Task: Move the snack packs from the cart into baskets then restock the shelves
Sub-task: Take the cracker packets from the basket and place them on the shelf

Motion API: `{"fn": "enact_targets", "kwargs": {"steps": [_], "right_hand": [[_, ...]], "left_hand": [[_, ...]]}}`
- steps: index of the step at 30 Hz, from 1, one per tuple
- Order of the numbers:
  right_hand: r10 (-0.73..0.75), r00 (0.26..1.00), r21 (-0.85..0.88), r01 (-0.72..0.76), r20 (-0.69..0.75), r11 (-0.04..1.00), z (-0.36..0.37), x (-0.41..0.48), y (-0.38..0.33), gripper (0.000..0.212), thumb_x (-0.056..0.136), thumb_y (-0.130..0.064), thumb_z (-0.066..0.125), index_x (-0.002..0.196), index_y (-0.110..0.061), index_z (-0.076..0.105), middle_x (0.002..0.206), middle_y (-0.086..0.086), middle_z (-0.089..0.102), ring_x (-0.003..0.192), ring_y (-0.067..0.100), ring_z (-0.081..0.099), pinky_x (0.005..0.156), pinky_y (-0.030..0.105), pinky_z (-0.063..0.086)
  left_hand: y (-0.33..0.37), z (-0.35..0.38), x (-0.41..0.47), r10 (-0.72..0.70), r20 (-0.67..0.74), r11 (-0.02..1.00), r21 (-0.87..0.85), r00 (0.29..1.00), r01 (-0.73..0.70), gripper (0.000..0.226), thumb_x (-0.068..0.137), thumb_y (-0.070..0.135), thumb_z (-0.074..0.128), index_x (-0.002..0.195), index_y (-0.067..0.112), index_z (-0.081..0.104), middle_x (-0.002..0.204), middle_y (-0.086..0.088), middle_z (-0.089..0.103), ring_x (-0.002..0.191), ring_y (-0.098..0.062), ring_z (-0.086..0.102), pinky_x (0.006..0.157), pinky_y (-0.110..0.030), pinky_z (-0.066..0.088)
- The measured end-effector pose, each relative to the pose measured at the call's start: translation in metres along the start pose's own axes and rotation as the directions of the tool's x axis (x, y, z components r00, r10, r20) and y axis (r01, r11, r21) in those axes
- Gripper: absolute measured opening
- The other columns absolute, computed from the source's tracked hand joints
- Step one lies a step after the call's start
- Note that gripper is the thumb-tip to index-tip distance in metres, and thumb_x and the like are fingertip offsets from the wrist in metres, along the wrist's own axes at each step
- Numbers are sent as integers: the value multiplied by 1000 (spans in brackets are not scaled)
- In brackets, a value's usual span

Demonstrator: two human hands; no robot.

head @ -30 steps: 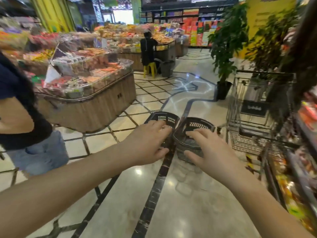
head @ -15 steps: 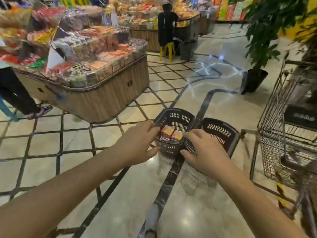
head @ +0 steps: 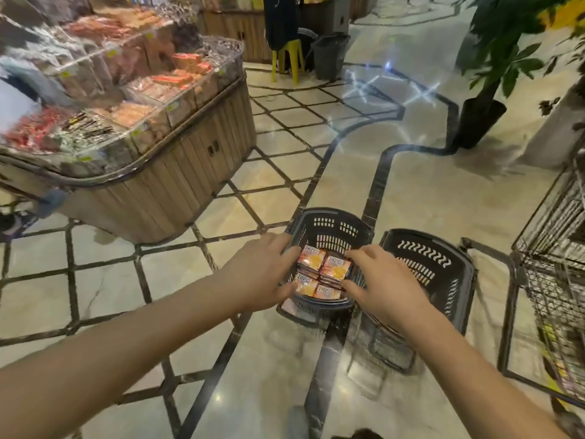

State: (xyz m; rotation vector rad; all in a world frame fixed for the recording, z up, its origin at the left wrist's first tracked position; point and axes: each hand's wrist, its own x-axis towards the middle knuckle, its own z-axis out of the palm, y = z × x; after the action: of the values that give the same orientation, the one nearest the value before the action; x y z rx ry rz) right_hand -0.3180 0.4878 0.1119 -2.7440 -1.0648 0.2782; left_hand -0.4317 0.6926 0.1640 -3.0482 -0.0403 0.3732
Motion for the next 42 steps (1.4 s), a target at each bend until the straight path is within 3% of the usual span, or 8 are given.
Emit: {"fn": "enact_targets", "kwargs": {"steps": [9,18,20,24,29,33,42], "right_hand": [[88,991,29,-92,105,995,46,125,45,58,94,-53,56,145,-28,44,148,2,44,132,24,47,108,41,43],[169,955,95,-198,245,976,141,245,106,57,97,-50,55,148,-28,43,148,2,44,133,23,47,109,41,42],[179,939,124,-223,292,967,168,262,113,54,98,-48,54,146,-27,45,145,2,46,130,22,48,106,40,44],[198,909,153,-269,367,951,233,288,128,49,96,-45,55,140,-24,51,134,4,51,120,26,54,98,41,48],[293,847,149,-392,443,908,314,311,144,45,93,-42,58,134,-23,53,132,10,52,117,31,55,94,42,49],[347,772,168,-498,533,851,373,327,143,50,96,-41,56,141,-21,47,135,11,47,123,32,51,98,41,45],[413,587,94,-645,696,758,499,365,149,51,100,-39,54,146,-22,42,142,8,39,128,29,44,99,40,45]], "left_hand": [[-61,39,160,60,169,997,39,984,-68,70,100,56,47,157,21,28,164,-11,25,150,-31,26,120,-45,31],[-97,126,311,71,300,997,-29,951,-65,74,99,55,50,159,22,23,166,-10,22,150,-30,25,123,-46,27],[-102,153,332,87,336,996,-30,938,-81,73,97,53,53,158,21,27,164,-11,27,148,-31,30,121,-44,29],[-108,210,375,100,443,995,-47,891,-89,72,98,51,53,159,25,25,167,-8,19,152,-30,22,122,-44,25],[-119,291,426,150,508,988,-55,848,-142,70,99,51,52,158,23,29,165,-10,22,150,-31,27,121,-44,28],[-123,367,454,175,586,982,-46,791,-183,71,98,53,52,157,19,29,164,-14,24,146,-34,32,117,-48,37],[-126,517,487,127,721,992,-74,682,-107,69,98,50,56,153,17,32,155,-14,31,140,-34,38,109,-51,44]]}}
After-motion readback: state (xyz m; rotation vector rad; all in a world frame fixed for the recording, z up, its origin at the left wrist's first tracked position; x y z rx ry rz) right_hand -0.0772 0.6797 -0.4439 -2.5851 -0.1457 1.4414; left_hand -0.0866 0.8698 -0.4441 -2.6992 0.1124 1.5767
